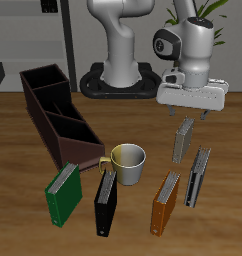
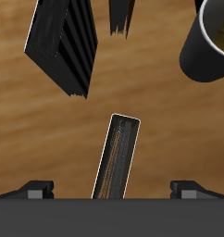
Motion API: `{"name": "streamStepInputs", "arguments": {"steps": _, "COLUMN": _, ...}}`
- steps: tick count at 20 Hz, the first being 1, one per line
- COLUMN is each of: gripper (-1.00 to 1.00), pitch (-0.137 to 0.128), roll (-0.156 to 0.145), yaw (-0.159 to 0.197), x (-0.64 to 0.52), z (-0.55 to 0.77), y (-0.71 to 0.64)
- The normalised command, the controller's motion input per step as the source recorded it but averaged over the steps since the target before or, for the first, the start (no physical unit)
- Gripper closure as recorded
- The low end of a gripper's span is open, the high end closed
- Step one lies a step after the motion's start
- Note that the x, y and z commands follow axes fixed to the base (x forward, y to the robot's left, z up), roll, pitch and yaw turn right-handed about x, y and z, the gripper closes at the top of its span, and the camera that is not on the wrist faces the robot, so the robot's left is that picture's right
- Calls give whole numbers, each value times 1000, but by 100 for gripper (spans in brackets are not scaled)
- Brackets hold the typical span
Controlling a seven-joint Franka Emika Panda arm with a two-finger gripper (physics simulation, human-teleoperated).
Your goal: Place the yellow book into the right desk caddy's back compartment
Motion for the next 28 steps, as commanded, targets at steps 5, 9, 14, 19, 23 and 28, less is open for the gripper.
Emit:
{"name": "streamStepInputs", "arguments": {"steps": 5, "gripper": -100, "pitch": 5, "roll": -17, "yaw": -19, "x": 11, "z": -160, "y": -27}}
{"name": "streamStepInputs", "arguments": {"steps": 9, "gripper": -100, "pitch": 4, "roll": 8, "yaw": 1, "x": 45, "z": -86, "y": 54}}
{"name": "streamStepInputs", "arguments": {"steps": 14, "gripper": -100, "pitch": 25, "roll": 0, "yaw": -14, "x": 100, "z": -120, "y": 9}}
{"name": "streamStepInputs", "arguments": {"steps": 19, "gripper": -100, "pitch": 24, "roll": -3, "yaw": -17, "x": 112, "z": -146, "y": -48}}
{"name": "streamStepInputs", "arguments": {"steps": 23, "gripper": -100, "pitch": 29, "roll": 13, "yaw": -7, "x": 65, "z": -214, "y": 1}}
{"name": "streamStepInputs", "arguments": {"steps": 28, "gripper": 100, "pitch": 57, "roll": -2, "yaw": -16, "x": 61, "z": -264, "y": -56}}
